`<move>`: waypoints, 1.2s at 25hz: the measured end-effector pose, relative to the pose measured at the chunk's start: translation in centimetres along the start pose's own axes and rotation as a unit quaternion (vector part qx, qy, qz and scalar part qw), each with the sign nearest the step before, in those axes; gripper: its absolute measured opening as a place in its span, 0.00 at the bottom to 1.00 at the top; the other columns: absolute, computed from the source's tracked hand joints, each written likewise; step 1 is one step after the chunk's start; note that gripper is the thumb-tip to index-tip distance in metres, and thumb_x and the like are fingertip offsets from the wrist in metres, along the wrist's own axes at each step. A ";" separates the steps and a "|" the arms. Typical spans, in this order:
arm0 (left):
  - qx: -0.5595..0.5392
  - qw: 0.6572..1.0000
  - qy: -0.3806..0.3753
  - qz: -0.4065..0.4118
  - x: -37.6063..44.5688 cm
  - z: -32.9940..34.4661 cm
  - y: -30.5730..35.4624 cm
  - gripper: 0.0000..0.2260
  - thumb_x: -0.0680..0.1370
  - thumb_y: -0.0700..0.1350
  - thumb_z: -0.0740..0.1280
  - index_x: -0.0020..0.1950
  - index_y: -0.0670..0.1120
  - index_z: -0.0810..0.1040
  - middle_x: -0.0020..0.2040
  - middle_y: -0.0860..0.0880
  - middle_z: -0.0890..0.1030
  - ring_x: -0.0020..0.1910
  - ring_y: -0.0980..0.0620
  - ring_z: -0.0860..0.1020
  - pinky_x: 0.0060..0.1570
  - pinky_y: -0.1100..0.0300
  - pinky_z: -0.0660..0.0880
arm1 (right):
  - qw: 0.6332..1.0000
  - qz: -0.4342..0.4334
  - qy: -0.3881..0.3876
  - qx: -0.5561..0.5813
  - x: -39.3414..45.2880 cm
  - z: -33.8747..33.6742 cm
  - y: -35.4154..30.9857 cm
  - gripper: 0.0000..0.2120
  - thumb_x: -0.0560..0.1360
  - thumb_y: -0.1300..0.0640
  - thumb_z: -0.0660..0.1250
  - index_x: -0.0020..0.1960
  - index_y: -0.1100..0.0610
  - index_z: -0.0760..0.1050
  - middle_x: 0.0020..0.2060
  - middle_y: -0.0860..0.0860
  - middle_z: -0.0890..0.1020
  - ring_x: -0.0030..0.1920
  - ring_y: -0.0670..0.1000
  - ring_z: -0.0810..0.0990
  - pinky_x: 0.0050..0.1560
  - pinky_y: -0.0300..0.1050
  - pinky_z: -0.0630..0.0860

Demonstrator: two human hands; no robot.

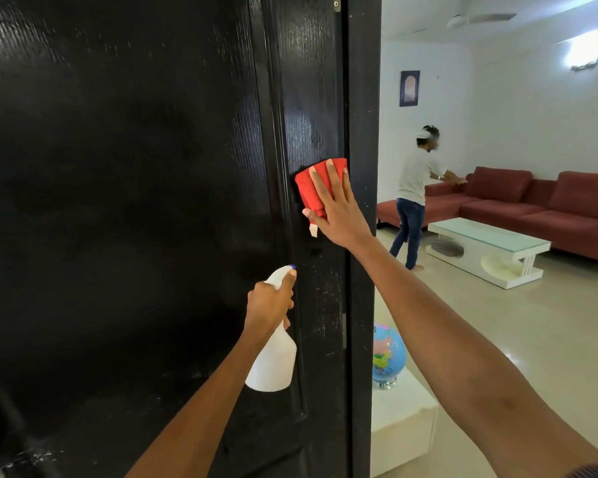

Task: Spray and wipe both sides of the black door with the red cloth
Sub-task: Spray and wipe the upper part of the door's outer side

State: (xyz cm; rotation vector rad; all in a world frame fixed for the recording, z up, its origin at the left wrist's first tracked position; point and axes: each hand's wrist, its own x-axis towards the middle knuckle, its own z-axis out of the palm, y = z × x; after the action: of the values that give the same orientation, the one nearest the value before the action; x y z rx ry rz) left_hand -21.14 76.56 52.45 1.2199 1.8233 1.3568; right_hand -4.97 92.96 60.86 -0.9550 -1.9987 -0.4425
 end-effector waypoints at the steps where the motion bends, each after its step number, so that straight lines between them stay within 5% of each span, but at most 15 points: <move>1: 0.008 1.000 -0.006 -0.004 0.0 0.1 -0.3 0.22 0.78 0.63 0.66 0.55 0.44 0.79 0.43 0.47 0.83 0.35 0.52 0.82 0.27 0.62 0.75 | 1.000 0.001 -0.002 -0.001 -0.6 0.5 0.0 0.40 0.81 0.32 0.54 0.84 0.47 0.41 0.83 0.56 0.43 0.82 0.66 0.41 0.73 0.74 0.62; 12: 0.052 0.998 -0.028 -0.028 -1.9 0.3 -4.6 0.21 0.79 0.61 0.65 0.56 0.43 0.77 0.43 0.47 0.82 0.39 0.51 0.82 0.31 0.61 0.77 | 0.999 0.027 -0.004 0.029 -3.4 2.5 -0.9 0.40 0.81 0.34 0.57 0.83 0.46 0.40 0.83 0.55 0.43 0.82 0.65 0.40 0.75 0.74 0.59; 20: -0.024 0.999 0.044 0.020 -1.9 -2.2 -5.1 0.24 0.78 0.63 0.65 0.57 0.43 0.80 0.44 0.50 0.84 0.25 0.51 0.80 0.29 0.61 0.77 | 0.986 0.136 0.039 0.091 -5.6 4.6 -4.0 0.41 0.80 0.30 0.57 0.84 0.45 0.43 0.83 0.52 0.43 0.82 0.61 0.41 0.80 0.66 0.50; 26: -0.028 0.996 0.081 0.038 -2.3 -3.9 -5.6 0.19 0.79 0.62 0.65 0.54 0.47 0.81 0.43 0.51 0.84 0.25 0.52 0.79 0.30 0.62 0.76 | 0.895 0.354 0.069 0.261 -16.4 12.8 -10.7 0.39 0.80 0.29 0.55 0.82 0.38 0.40 0.83 0.47 0.44 0.83 0.58 0.44 0.79 0.63 0.54; 30: -0.023 0.995 0.083 0.041 -2.6 -4.0 -7.3 0.20 0.79 0.61 0.65 0.57 0.45 0.81 0.44 0.51 0.84 0.26 0.50 0.79 0.31 0.60 0.77 | 0.748 0.518 0.144 0.388 -20.5 15.7 -12.9 0.39 0.80 0.34 0.60 0.82 0.37 0.41 0.83 0.47 0.48 0.82 0.57 0.49 0.77 0.65 0.60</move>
State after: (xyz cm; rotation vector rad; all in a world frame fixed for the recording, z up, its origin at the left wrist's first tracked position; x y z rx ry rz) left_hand -25.79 71.91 46.70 1.2005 1.8594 1.5799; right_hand -16.42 84.78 35.62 -1.1456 -0.9176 0.7747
